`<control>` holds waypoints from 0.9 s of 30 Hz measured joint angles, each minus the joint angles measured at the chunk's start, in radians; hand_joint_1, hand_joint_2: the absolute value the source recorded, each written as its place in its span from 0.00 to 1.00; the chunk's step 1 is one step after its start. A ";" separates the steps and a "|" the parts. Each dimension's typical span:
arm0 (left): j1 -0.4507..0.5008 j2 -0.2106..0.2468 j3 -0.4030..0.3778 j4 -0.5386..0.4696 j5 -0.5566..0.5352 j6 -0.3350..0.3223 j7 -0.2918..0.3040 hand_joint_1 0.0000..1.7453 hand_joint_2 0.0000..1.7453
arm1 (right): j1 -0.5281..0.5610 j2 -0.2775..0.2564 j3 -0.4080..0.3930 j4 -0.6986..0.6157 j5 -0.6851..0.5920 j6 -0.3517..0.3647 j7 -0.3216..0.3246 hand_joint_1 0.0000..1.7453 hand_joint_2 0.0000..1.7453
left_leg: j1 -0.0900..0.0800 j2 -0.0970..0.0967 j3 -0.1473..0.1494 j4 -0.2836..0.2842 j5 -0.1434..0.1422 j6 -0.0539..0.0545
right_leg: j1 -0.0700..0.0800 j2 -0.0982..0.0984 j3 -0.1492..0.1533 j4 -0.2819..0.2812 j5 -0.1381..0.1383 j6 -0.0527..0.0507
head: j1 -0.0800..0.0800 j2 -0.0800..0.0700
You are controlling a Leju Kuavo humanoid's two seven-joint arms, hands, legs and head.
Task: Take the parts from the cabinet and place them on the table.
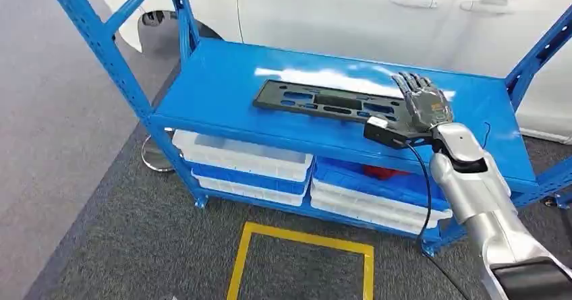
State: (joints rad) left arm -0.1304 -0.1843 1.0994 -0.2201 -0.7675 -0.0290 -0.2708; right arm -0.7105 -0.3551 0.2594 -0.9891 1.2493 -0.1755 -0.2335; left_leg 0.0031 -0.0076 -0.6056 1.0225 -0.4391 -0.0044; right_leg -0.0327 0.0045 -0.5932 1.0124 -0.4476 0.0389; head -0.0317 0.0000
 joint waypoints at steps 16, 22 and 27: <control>-0.001 -0.002 -0.003 0.000 -0.005 -0.004 0.000 0.00 0.00 | 0.020 -0.029 -0.013 -0.019 -0.008 0.003 0.000 0.00 0.00 | -0.013 -0.003 0.023 0.001 -0.028 0.016 | 0.017 0.001 -0.038 0.024 0.010 -0.018 | 0.004 0.000; -0.001 -0.001 -0.003 0.000 -0.005 -0.004 0.001 0.00 0.00 | 0.018 -0.030 -0.016 -0.024 -0.008 0.005 0.000 0.00 0.00 | 0.002 0.001 -0.122 0.291 -0.154 -0.021 | 0.004 -0.004 -0.017 0.011 0.004 -0.041 | 0.000 0.000; -0.001 -0.001 -0.003 0.000 -0.007 -0.004 0.002 0.00 0.00 | 0.018 -0.029 -0.016 -0.024 -0.008 0.011 0.000 0.00 0.00 | 0.007 0.001 -0.027 0.037 0.026 -0.010 | 0.003 -0.002 0.010 0.010 -0.013 -0.029 | 0.000 0.000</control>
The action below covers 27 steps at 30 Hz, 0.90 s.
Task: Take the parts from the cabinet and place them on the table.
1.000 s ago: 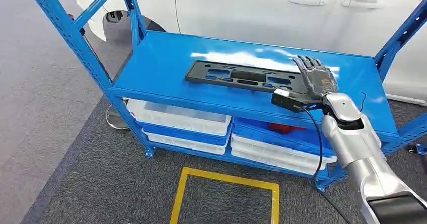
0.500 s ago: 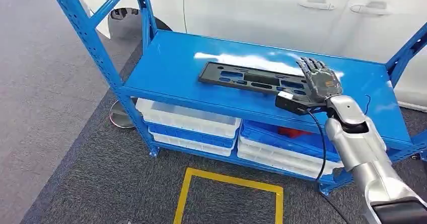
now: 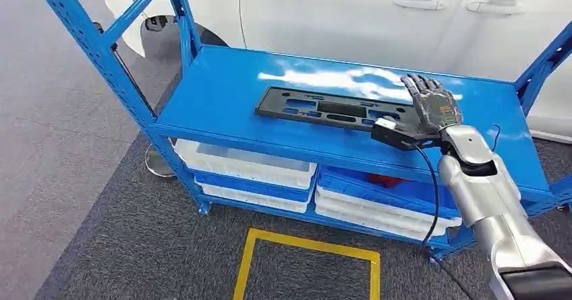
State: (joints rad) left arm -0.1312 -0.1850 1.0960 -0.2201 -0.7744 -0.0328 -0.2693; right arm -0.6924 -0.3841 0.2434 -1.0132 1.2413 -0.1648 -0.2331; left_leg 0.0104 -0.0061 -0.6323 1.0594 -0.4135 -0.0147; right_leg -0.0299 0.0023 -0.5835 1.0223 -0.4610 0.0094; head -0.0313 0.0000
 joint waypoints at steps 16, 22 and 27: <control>-0.002 -0.002 -0.003 0.000 0.000 0.002 0.002 0.00 0.00 | -0.014 0.001 0.000 0.012 0.000 -0.003 -0.001 0.00 0.00 | -0.015 -0.005 0.059 -0.043 -0.050 0.035 | 0.005 -0.003 -0.040 0.015 0.028 0.034 | 0.007 0.000; -0.004 -0.001 -0.003 0.000 0.000 0.002 0.002 0.00 0.00 | -0.014 0.001 0.000 0.011 0.001 -0.010 0.000 0.00 0.00 | -0.016 -0.002 0.054 -0.009 -0.085 0.005 | 0.000 0.000 -0.027 -0.003 0.024 -0.005 | 0.002 0.000; -0.002 -0.001 -0.003 0.000 0.000 0.002 0.002 0.00 0.00 | -0.007 0.001 0.000 0.011 0.001 -0.012 0.000 0.00 0.00 | -0.007 0.000 -0.119 0.282 -0.169 -0.009 | 0.002 -0.001 -0.018 -0.002 0.013 -0.011 | 0.000 0.000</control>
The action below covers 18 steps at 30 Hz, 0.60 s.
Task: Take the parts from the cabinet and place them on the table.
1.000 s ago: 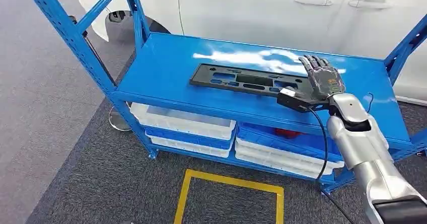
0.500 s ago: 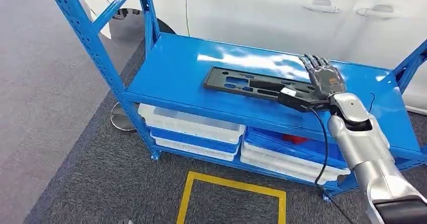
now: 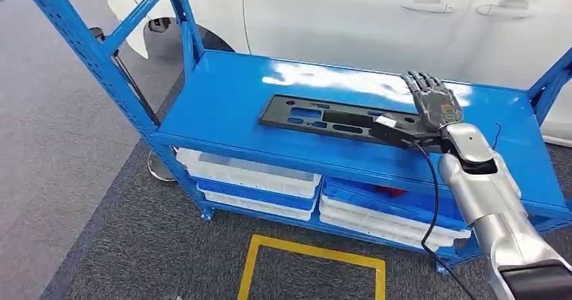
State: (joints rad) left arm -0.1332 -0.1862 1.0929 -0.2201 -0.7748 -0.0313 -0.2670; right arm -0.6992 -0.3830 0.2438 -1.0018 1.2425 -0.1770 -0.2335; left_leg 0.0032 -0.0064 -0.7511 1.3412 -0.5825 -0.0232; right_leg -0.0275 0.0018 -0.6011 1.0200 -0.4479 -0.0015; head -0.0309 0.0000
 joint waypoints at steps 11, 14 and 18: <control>-0.002 0.000 0.000 0.000 -0.001 0.009 0.001 0.00 0.00 | 0.008 0.000 -0.001 -0.001 0.000 0.002 0.000 0.00 0.00 | -0.011 -0.005 0.138 -0.331 0.160 0.029 | 0.005 -0.001 0.025 -0.010 -0.017 0.019 | 0.003 0.000; -0.003 0.000 0.000 0.000 -0.001 0.007 0.001 0.00 0.00 | 0.008 0.000 -0.001 -0.001 0.000 0.002 0.000 0.00 0.00 | -0.011 -0.004 0.137 -0.330 0.158 0.035 | 0.005 -0.001 0.027 -0.014 -0.015 0.024 | 0.003 0.000; -0.004 0.000 -0.001 0.000 -0.003 0.010 0.002 0.00 0.00 | 0.013 0.000 -0.003 -0.008 0.000 0.002 0.003 0.00 0.00 | -0.012 -0.004 0.137 -0.329 0.159 0.037 | 0.005 -0.001 0.028 -0.016 -0.013 0.028 | 0.003 0.000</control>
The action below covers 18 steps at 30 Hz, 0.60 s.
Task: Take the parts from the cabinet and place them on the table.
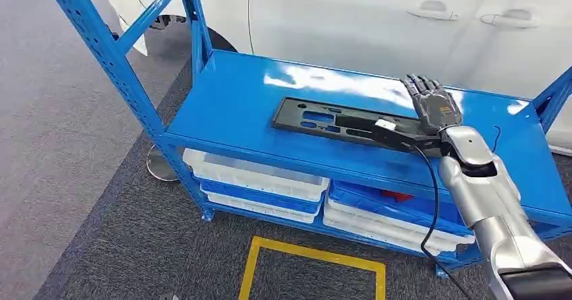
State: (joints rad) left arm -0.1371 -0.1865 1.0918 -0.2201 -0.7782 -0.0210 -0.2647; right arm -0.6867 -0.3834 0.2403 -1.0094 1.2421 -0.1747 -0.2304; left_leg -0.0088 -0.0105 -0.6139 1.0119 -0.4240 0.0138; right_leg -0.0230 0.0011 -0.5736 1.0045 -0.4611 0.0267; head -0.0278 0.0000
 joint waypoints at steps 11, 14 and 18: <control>0.000 0.000 0.000 0.000 0.005 0.012 0.016 0.00 0.00 | 0.068 -0.006 -0.046 -0.060 0.005 0.005 0.013 0.00 0.00 | 0.001 0.000 0.001 -0.001 0.001 0.001 | 0.001 0.000 0.000 0.000 0.001 0.001 | 0.000 0.000; 0.000 0.000 0.000 0.000 0.006 0.012 0.015 0.00 0.00 | 0.110 -0.016 -0.064 -0.087 0.005 0.018 0.010 0.00 0.00 | 0.001 0.000 0.001 -0.001 0.001 0.001 | 0.001 0.000 0.000 0.000 0.000 0.001 | 0.000 0.000; 0.000 0.000 0.000 0.000 0.005 0.012 0.015 0.00 0.00 | 0.149 -0.023 -0.078 -0.114 0.006 0.032 -0.002 0.00 0.00 | 0.001 0.001 0.001 -0.001 0.001 0.001 | 0.001 0.000 0.000 0.000 0.000 0.001 | 0.000 0.000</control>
State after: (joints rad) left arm -0.1371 -0.1865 1.0922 -0.2201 -0.7733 -0.0092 -0.2499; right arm -0.5378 -0.4059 0.1621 -1.1231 1.2478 -0.1431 -0.2327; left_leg -0.0081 -0.0096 -0.6133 1.0106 -0.4233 0.0146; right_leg -0.0218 0.0014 -0.5741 1.0045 -0.4607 0.0280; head -0.0282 0.0000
